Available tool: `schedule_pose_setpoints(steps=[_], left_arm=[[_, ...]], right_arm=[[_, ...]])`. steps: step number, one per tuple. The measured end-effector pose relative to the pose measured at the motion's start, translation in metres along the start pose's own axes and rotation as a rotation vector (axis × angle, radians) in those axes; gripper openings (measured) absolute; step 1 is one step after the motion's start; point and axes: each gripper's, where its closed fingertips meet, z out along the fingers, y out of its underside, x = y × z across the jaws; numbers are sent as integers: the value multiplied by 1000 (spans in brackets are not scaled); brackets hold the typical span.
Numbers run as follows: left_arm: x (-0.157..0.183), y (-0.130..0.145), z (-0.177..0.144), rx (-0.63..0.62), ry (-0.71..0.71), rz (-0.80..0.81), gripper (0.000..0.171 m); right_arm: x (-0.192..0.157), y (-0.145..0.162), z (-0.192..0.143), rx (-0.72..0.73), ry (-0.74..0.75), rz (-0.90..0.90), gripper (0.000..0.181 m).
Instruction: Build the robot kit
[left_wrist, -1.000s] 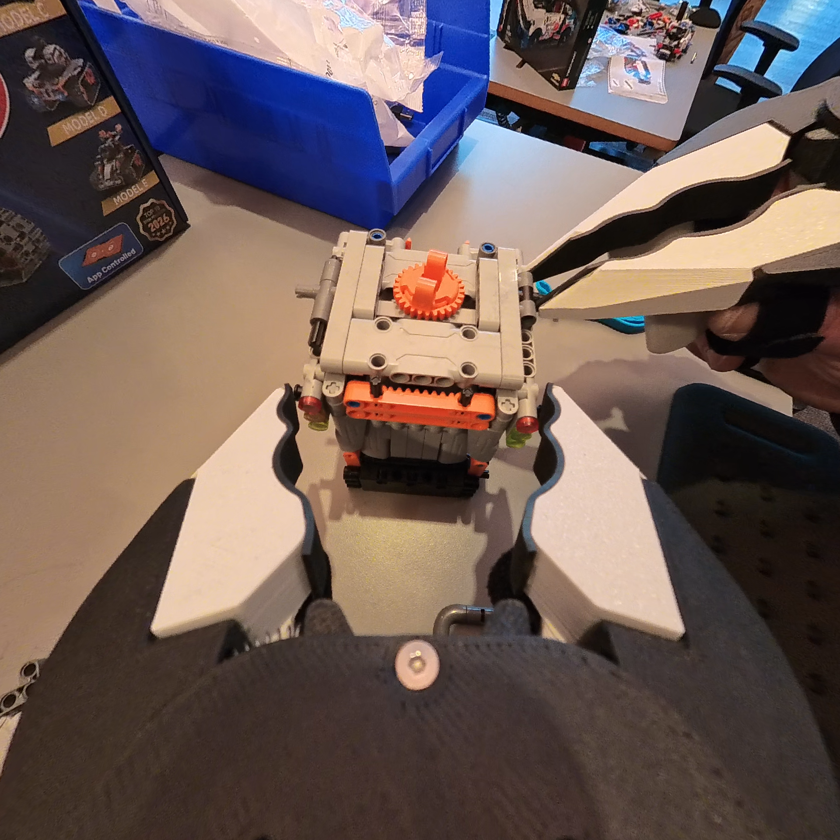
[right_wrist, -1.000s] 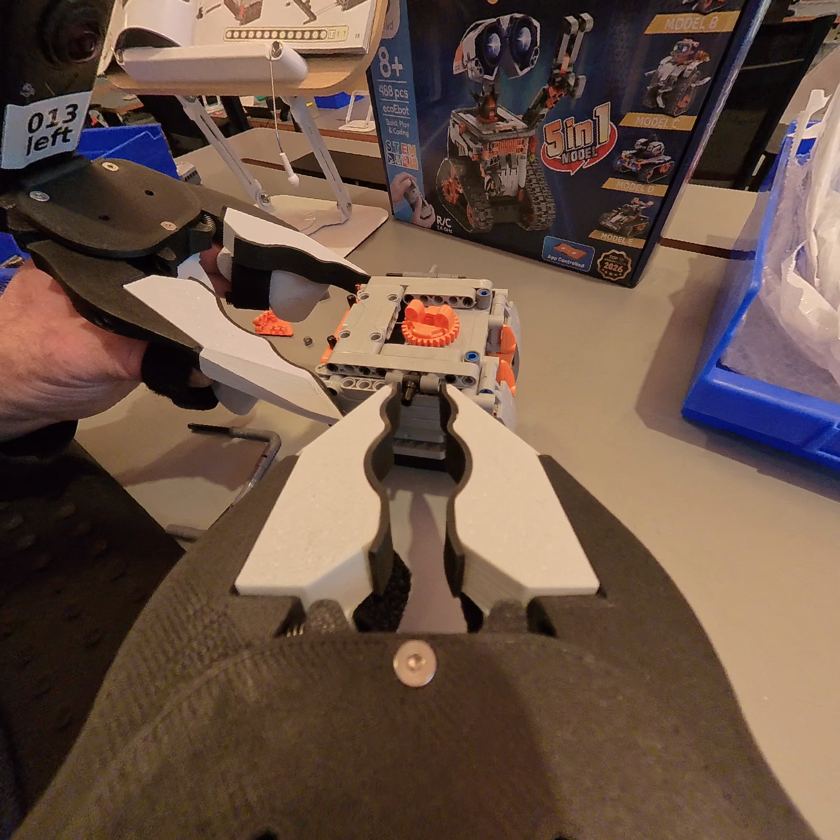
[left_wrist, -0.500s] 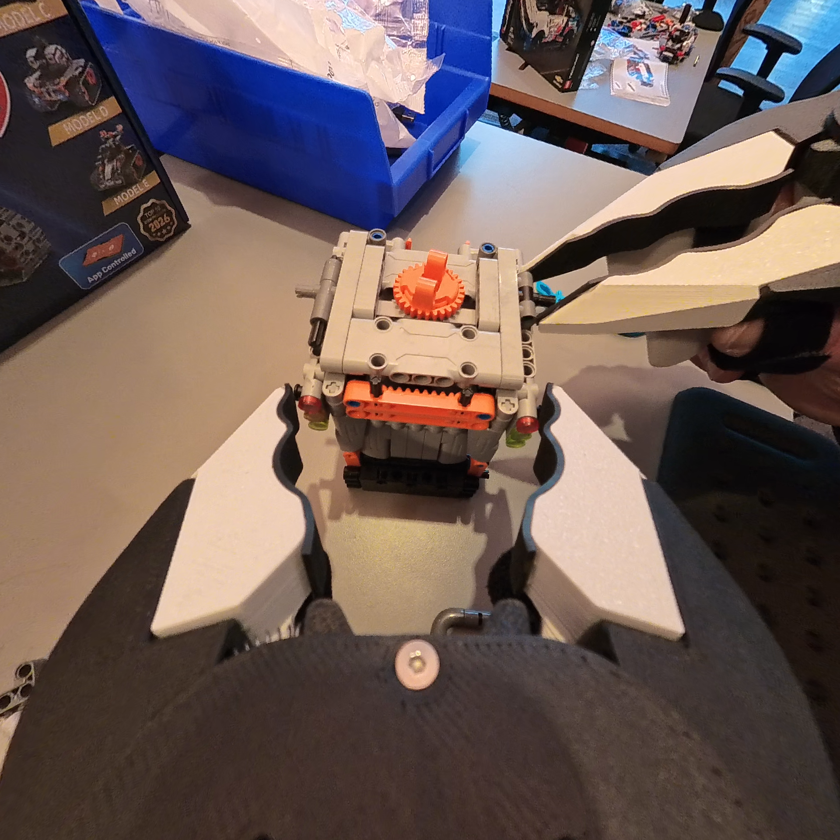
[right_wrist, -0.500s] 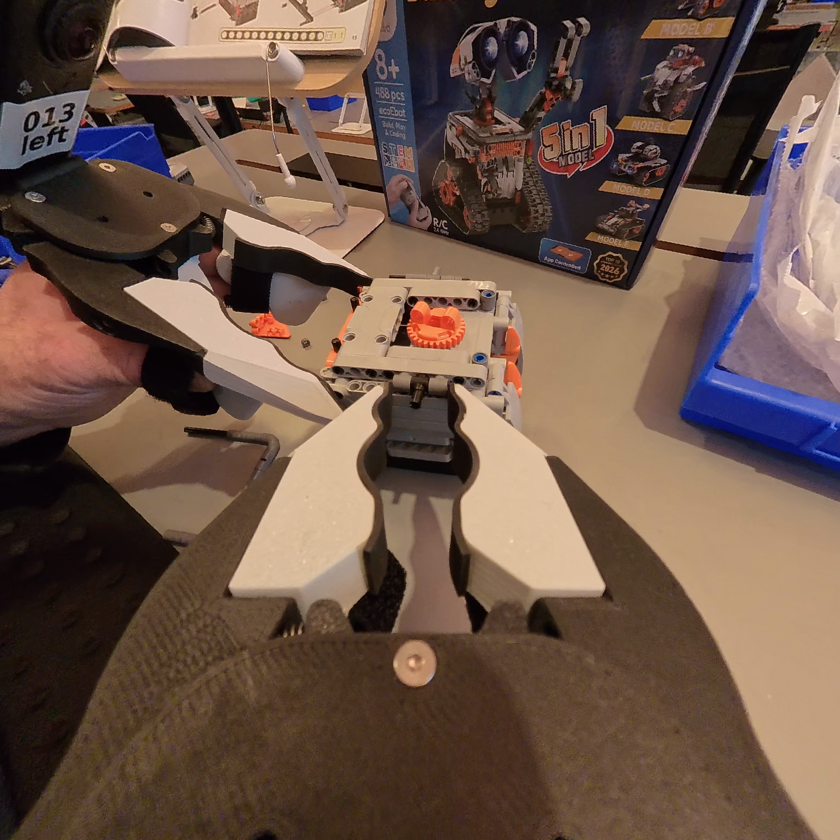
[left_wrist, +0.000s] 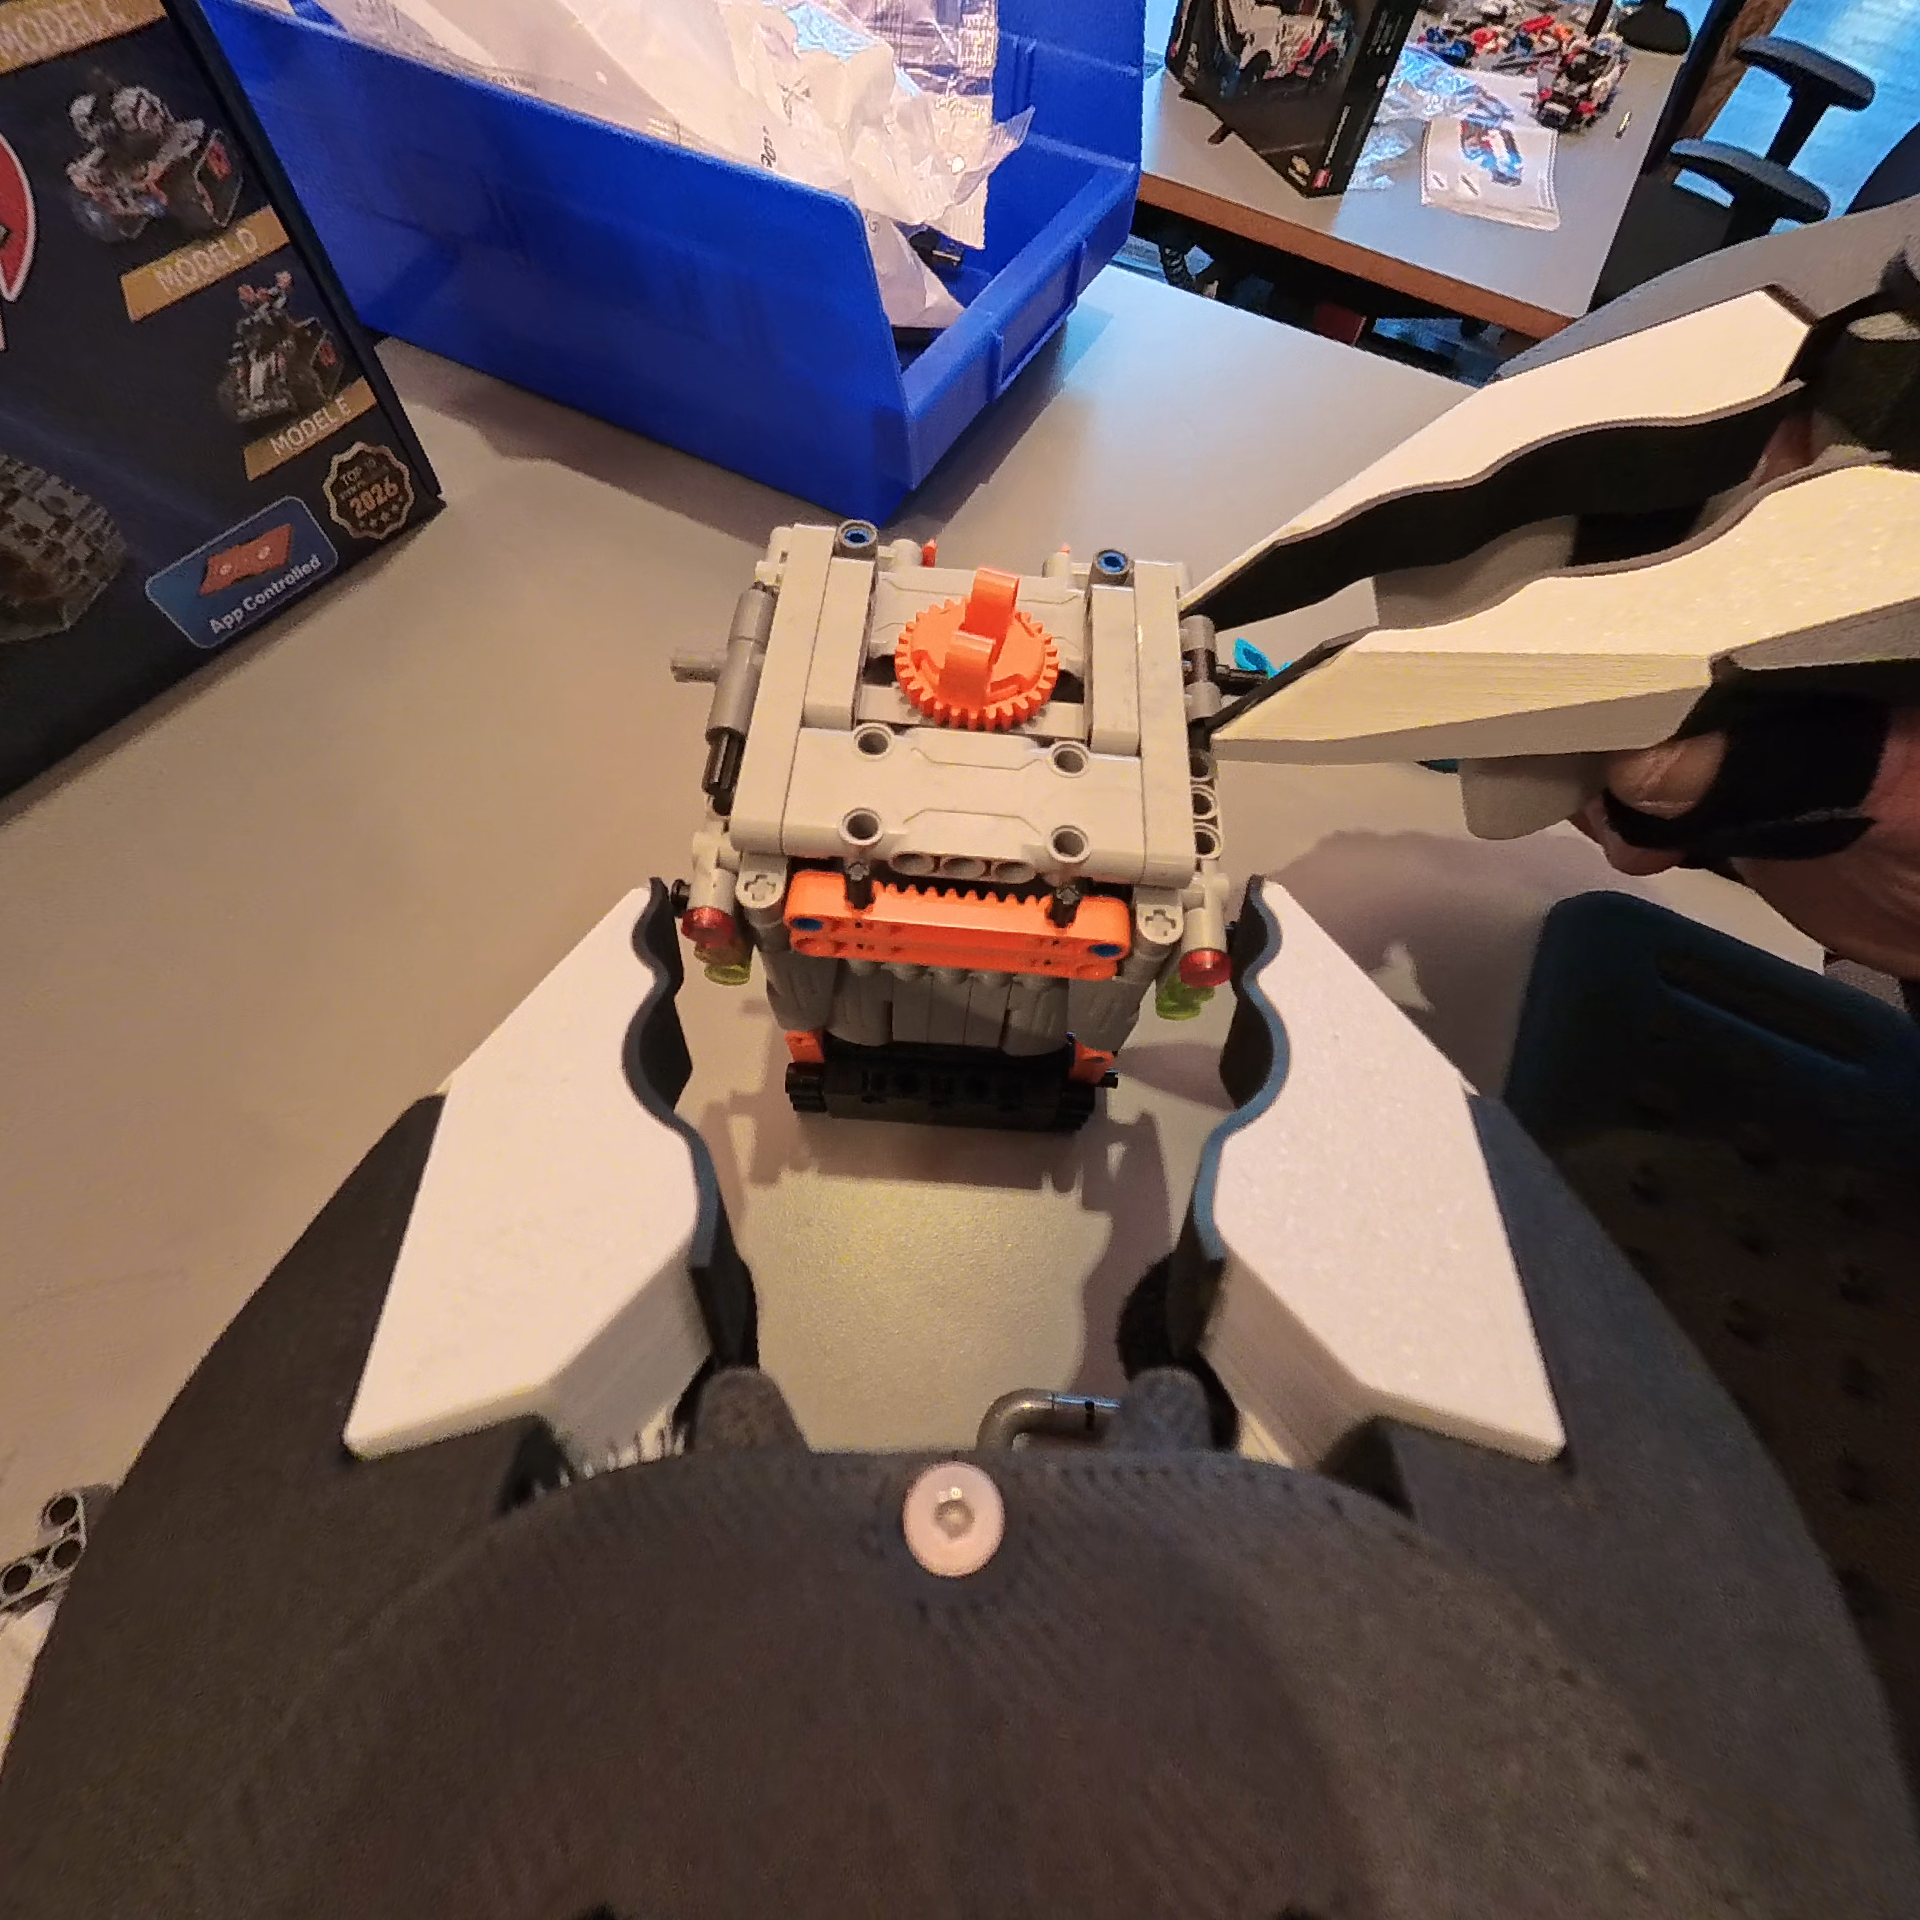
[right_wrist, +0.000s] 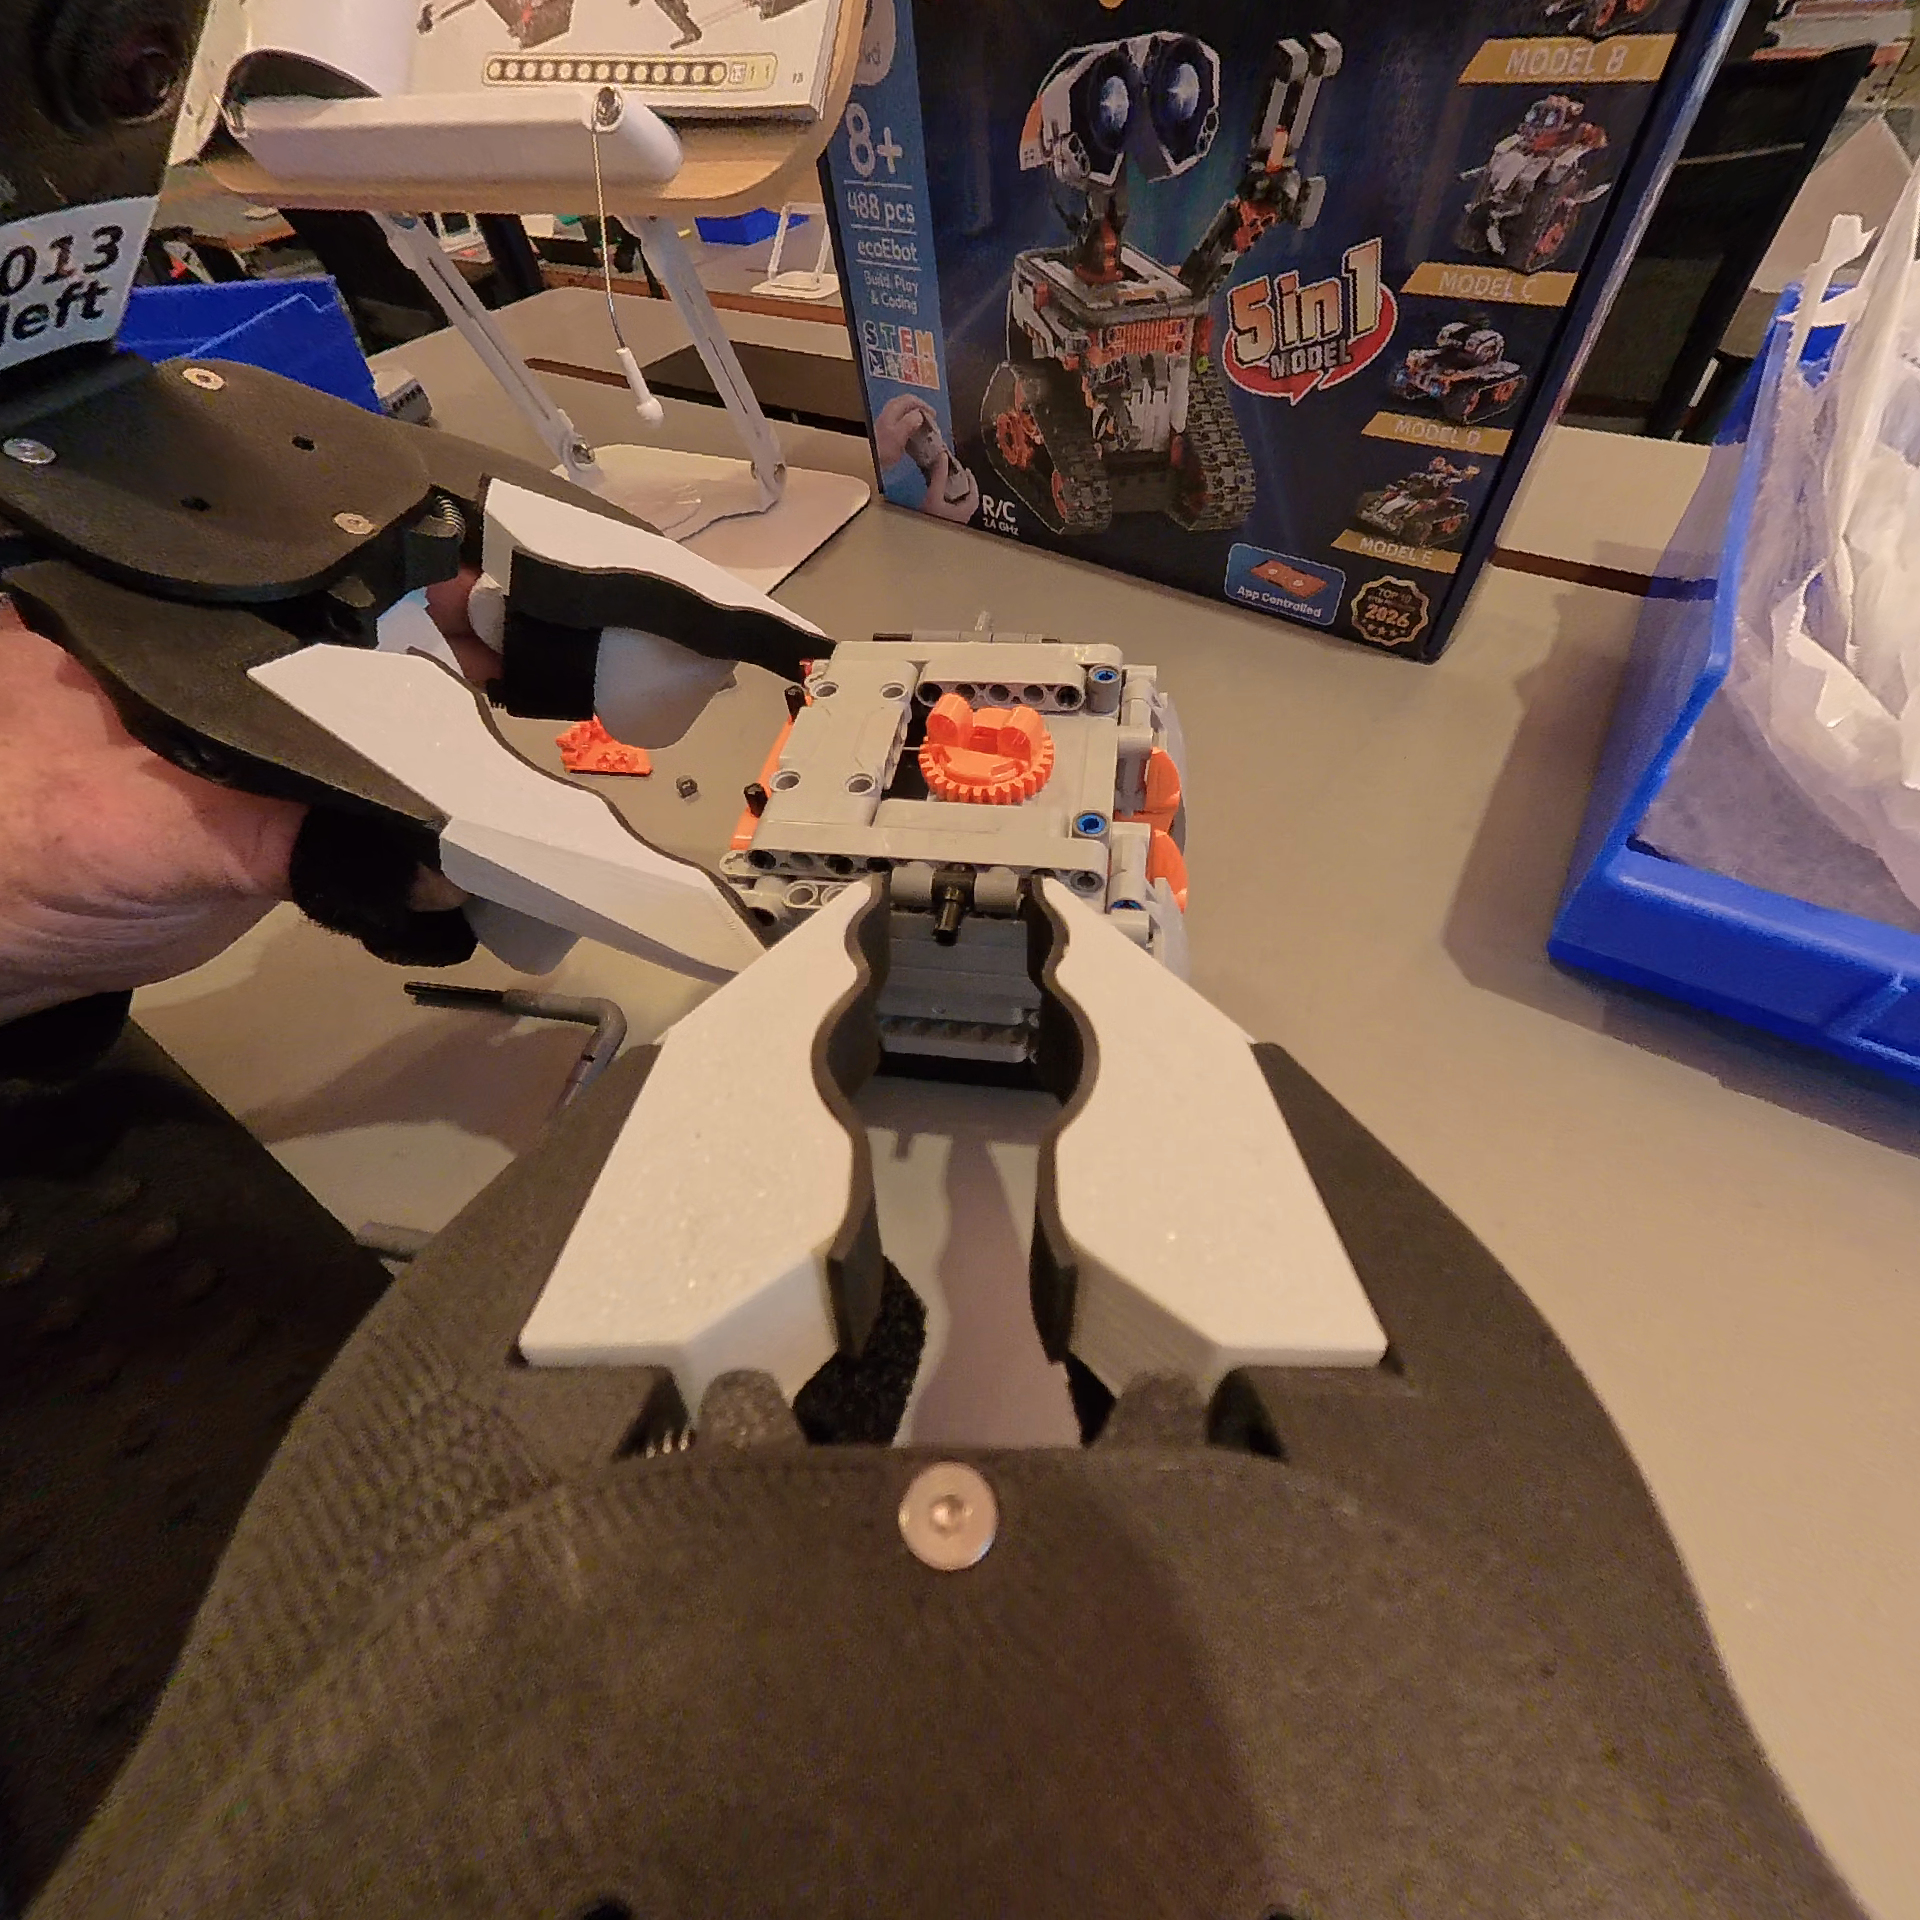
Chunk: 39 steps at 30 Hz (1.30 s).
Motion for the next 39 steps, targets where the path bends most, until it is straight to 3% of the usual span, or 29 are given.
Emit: schedule_pose_setpoints(steps=[14,22,39], left_arm=[[2,1,-5,-2,30,-13,101],[6,1,-10,14,65,-28,90],[2,-4,-11,34,40,-31,96]], right_arm=[[6,0,0,2,-69,6,22],[11,0,-4,15,-151,55,22],[13,1,-1,6,-109,29,22]])
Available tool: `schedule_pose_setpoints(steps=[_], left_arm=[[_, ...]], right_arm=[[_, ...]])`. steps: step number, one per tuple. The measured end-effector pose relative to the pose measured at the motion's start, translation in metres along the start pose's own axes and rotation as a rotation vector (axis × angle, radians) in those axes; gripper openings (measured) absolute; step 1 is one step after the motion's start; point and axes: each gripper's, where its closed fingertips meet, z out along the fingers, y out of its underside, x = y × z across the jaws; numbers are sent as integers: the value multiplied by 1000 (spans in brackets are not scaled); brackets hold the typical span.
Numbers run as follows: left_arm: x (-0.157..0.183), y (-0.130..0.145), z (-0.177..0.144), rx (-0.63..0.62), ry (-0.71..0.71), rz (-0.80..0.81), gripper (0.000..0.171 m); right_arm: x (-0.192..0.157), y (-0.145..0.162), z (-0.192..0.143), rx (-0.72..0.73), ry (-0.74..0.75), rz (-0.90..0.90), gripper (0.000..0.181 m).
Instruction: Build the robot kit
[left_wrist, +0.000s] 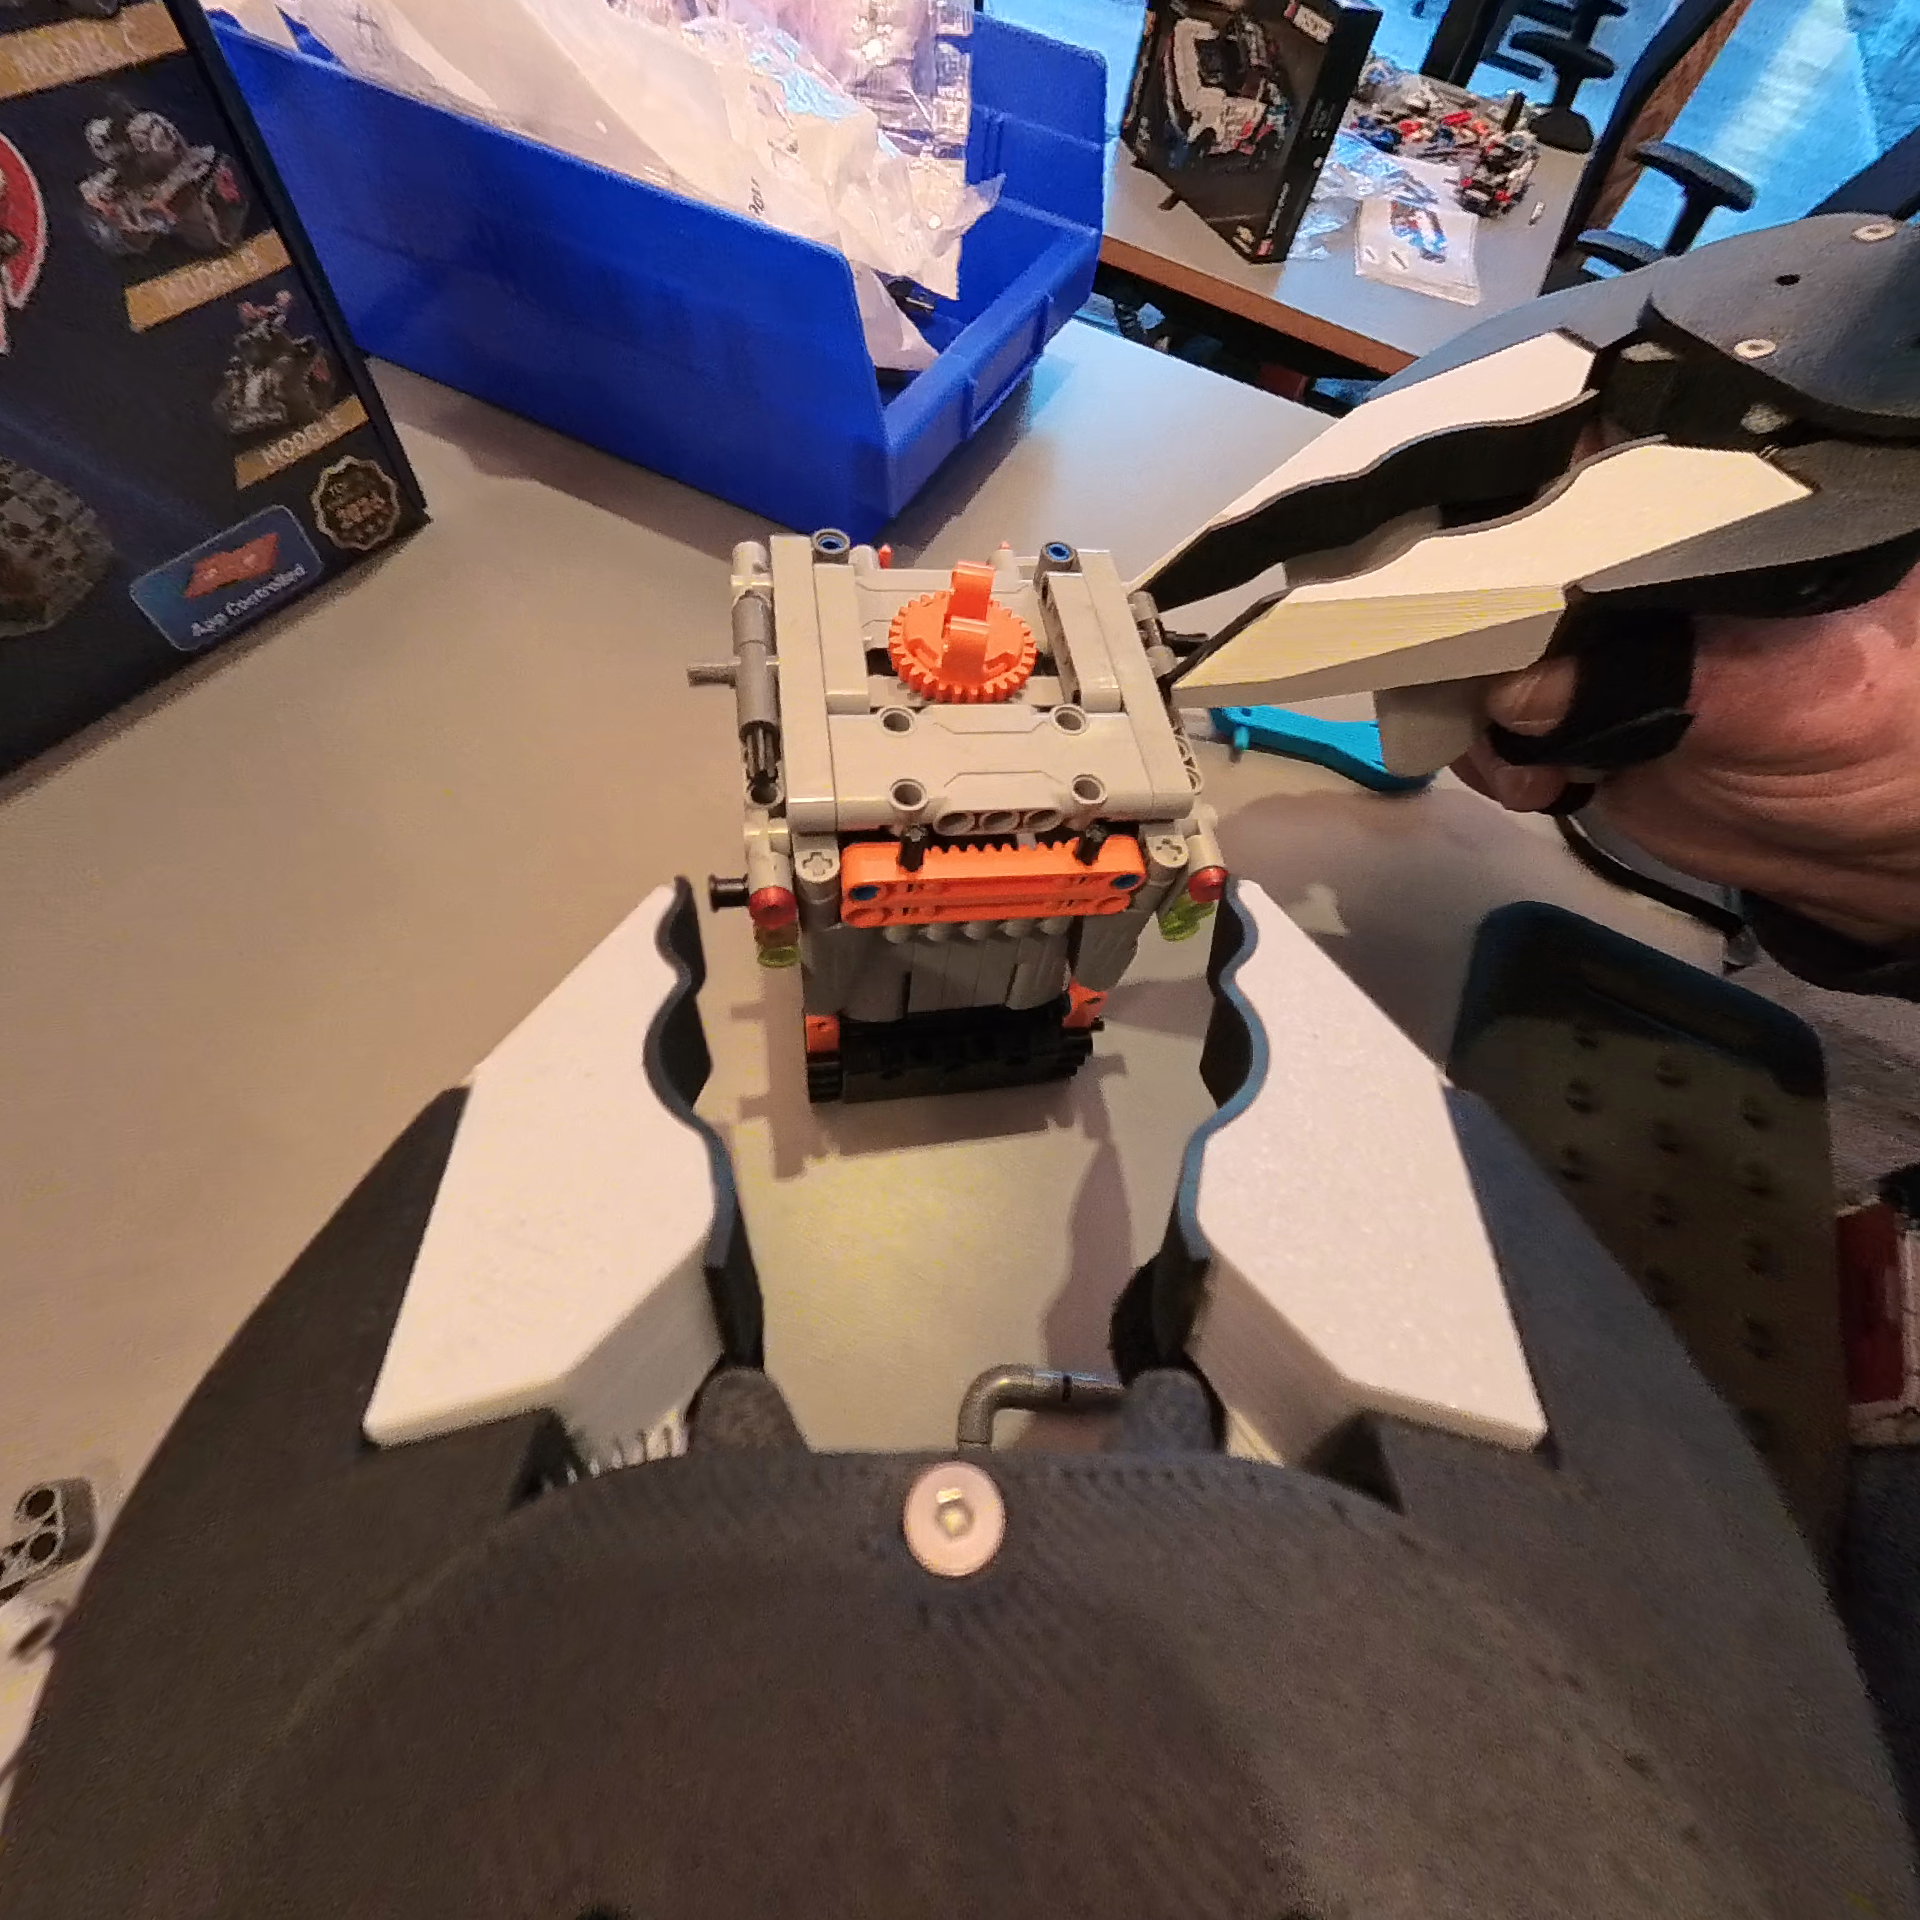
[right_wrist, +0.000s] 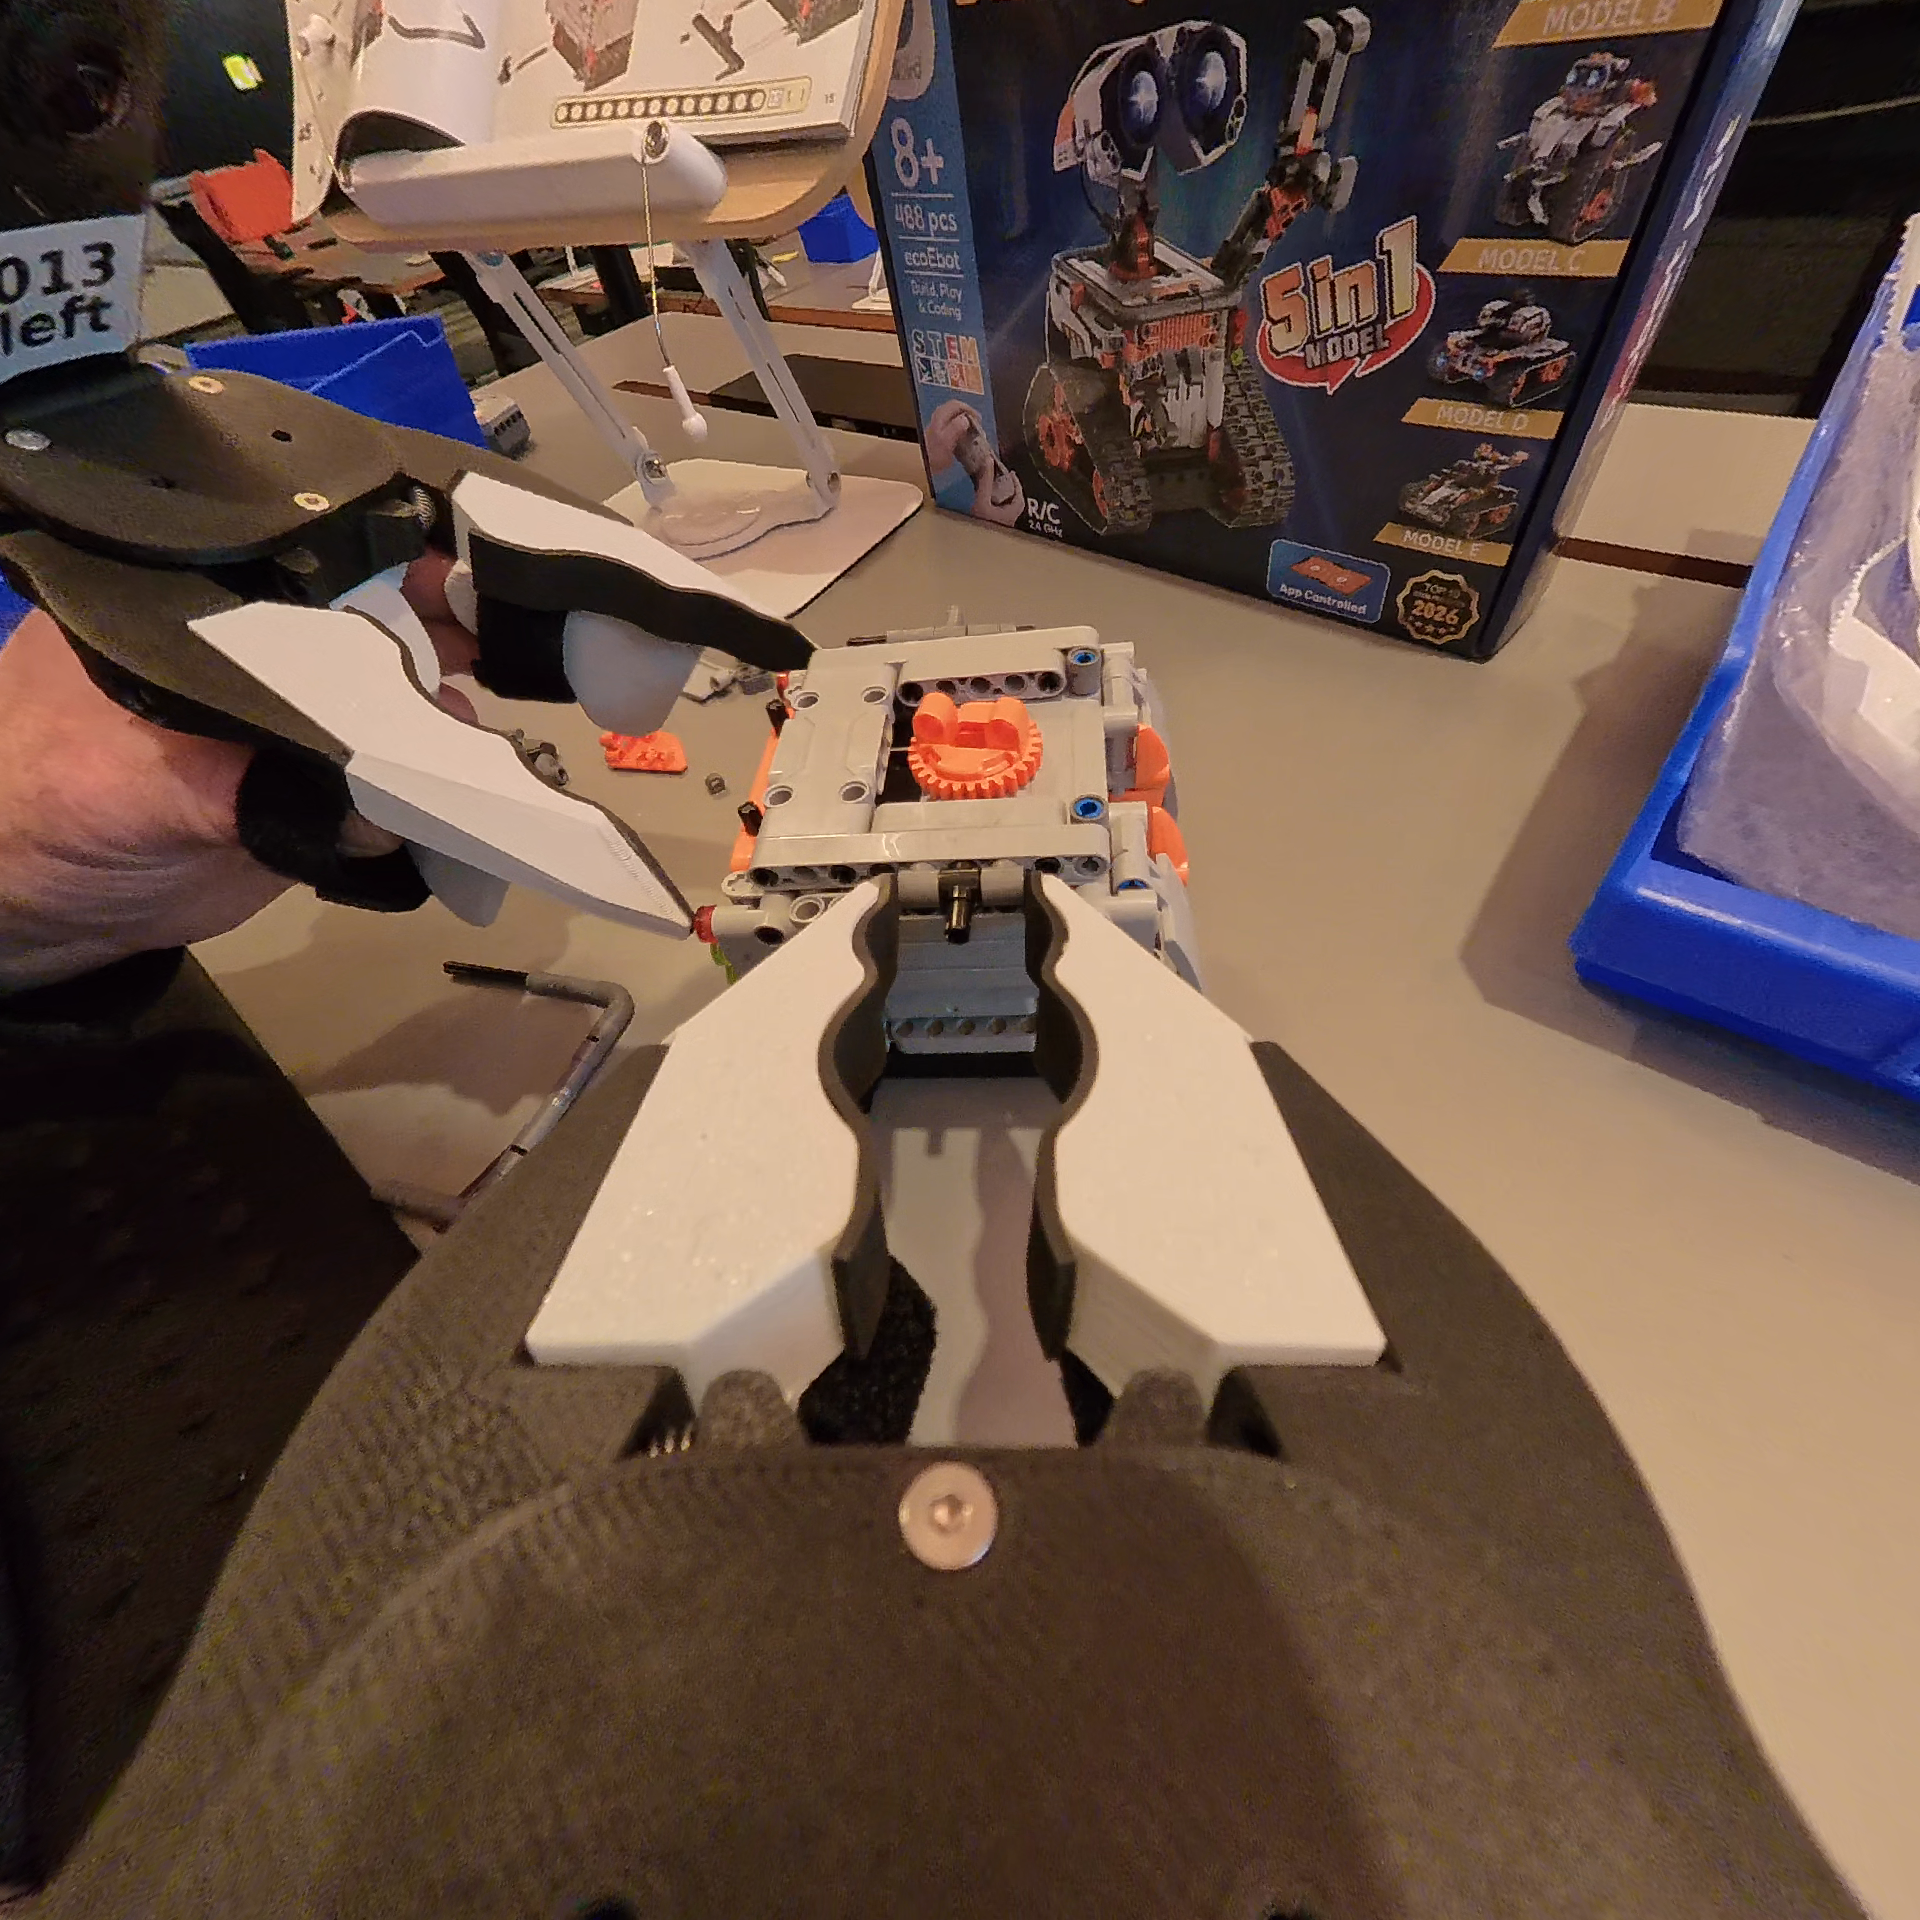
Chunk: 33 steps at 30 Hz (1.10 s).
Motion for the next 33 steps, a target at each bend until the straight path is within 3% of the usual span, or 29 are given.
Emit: schedule_pose_setpoints(steps=[16,33], left_arm=[[-7,-1,-4,13,-24,21,105],[-2,-11,13,8,-32,-7,94]], right_arm=[[0,-1,1,-1,8,-5,22],[-1,-2,3,-4,14,-14,21]])
